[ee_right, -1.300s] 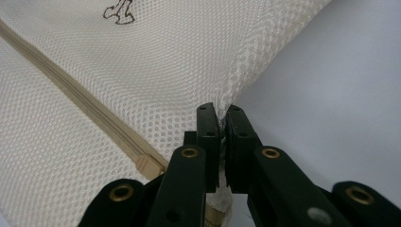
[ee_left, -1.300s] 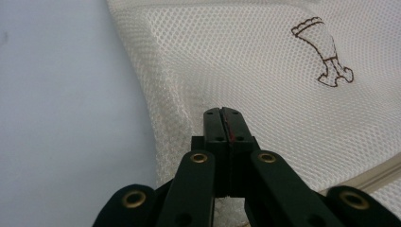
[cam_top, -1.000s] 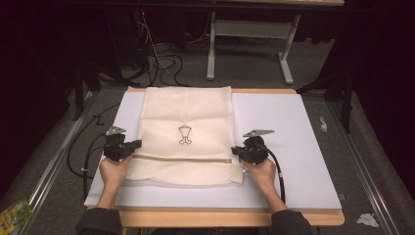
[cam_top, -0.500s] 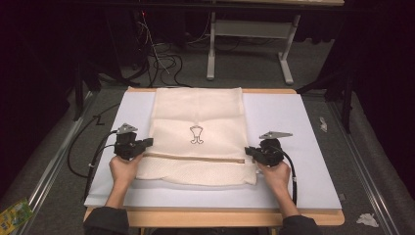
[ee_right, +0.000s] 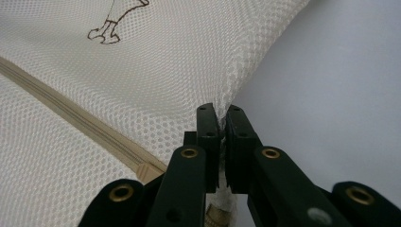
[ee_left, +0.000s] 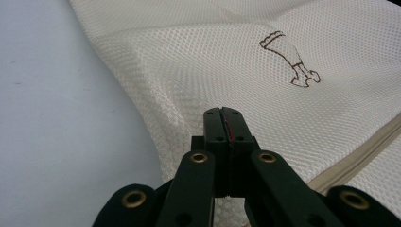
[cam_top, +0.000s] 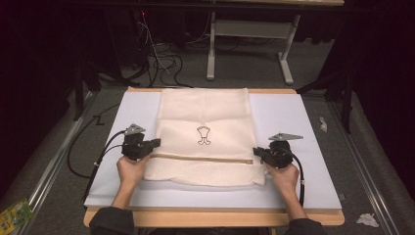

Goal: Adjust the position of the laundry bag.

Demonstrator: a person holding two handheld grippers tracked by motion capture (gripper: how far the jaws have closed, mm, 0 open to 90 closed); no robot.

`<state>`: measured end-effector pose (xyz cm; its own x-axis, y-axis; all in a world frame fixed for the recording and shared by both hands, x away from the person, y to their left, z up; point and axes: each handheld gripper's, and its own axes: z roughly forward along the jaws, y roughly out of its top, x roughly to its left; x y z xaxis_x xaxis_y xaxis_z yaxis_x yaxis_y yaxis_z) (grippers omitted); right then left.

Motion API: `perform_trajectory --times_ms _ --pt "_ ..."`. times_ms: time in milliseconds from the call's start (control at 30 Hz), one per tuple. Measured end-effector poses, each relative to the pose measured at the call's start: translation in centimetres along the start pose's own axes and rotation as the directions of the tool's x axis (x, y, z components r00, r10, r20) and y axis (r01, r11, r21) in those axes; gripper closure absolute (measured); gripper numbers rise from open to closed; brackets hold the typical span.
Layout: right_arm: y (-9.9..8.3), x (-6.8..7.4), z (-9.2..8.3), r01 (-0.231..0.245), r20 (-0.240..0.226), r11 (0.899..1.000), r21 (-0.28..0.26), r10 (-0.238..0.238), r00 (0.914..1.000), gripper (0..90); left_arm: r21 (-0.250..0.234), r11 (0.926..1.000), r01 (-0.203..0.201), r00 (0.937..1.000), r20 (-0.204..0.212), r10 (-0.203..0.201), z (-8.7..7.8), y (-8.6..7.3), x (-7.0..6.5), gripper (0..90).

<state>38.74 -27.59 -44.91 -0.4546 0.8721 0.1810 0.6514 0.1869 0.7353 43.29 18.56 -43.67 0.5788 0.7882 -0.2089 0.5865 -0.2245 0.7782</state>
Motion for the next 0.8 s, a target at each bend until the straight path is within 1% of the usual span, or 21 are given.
perform_trajectory --times_ms 167,267,300,333,400,467,500,600,633,667,700,733,767,800 --pt "-0.5 -0.6 -0.7 -0.001 0.014 1.0 -0.01 0.001 0.9999 87.3 -0.004 0.9999 -0.01 0.9999 0.012 0.01 0.4 0.2 -0.7 90.0" --pt "-0.6 -0.8 -1.0 0.008 0.026 1.0 -0.015 -0.007 0.9996 87.3 -0.004 0.9996 -0.029 0.9995 0.01 0.029 0.6 0.5 -1.5 90.0" --pt "-0.8 -0.9 -1.3 0.007 0.037 1.0 -0.015 -0.006 0.9993 87.3 -0.006 0.9994 -0.035 0.9993 0.017 0.035 0.8 0.7 -1.7 90.0" --pt "-0.8 -0.9 -1.3 0.007 0.037 1.0 -0.015 -0.006 0.9993 87.3 -0.006 0.9994 -0.035 0.9993 0.017 0.035 0.8 0.7 -1.7 90.0" --pt "-1.1 -1.3 -1.7 -0.005 0.038 1.0 -0.021 0.005 0.9993 87.3 -0.01 0.9993 -0.035 0.999 0.027 0.035 1.0 0.8 -2.0 90.0" --pt "-1.3 -1.7 -2.0 -0.009 0.049 1.0 -0.02 0.01 0.9987 87.2 -0.013 0.9993 -0.034 0.9989 0.033 0.035 1.3 0.9 -2.3 90.0" --pt "-1.4 -1.8 -2.1 -0.008 0.054 1.0 -0.018 0.009 0.9985 87.2 -0.011 0.9989 -0.046 0.9985 0.029 0.046 1.6 0.9 -2.6 90.0" --pt "-1.5 -2.0 -2.4 -0.013 0.061 1.0 -0.021 0.014 0.9981 87.2 -0.015 0.9985 -0.053 0.9979 0.036 0.053 1.8 0.9 -2.9 90.0" --pt "-1.7 -2.2 -2.6 -0.014 0.068 1.0 -0.022 0.016 0.9976 87.2 -0.012 0.9984 -0.056 0.9976 0.04 0.057 2.2 0.9 -3.2 90.0" --pt "-1.7 -2.2 -2.6 -0.014 0.068 1.0 -0.022 0.016 0.9976 87.2 -0.012 0.9984 -0.056 0.9976 0.04 0.057 2.2 0.9 -3.2 90.0" --pt "-1.9 -2.6 -2.8 -0.018 0.072 1.0 -0.02 0.02 0.9972 87.2 -0.008 0.9979 -0.064 0.9972 0.039 0.064 2.4 0.9 -3.6 90.0" --pt "-1.9 -2.6 -2.8 -0.018 0.072 1.0 -0.02 0.02 0.9972 87.2 -0.008 0.9979 -0.064 0.9972 0.039 0.064 2.4 0.9 -3.6 90.0" --pt "-2.2 -2.9 -3.0 -0.023 0.073 1.0 -0.018 0.024 0.9971 87.2 -0.008 0.9976 -0.068 0.9971 0.035 0.068 2.5 0.9 -3.9 90.0" --pt "-2.2 -2.9 -3.0 -0.023 0.073 1.0 -0.018 0.024 0.9971 87.2 -0.007 0.9976 -0.068 0.997 0.037 0.068 2.7 0.9 -4.1 90.0"
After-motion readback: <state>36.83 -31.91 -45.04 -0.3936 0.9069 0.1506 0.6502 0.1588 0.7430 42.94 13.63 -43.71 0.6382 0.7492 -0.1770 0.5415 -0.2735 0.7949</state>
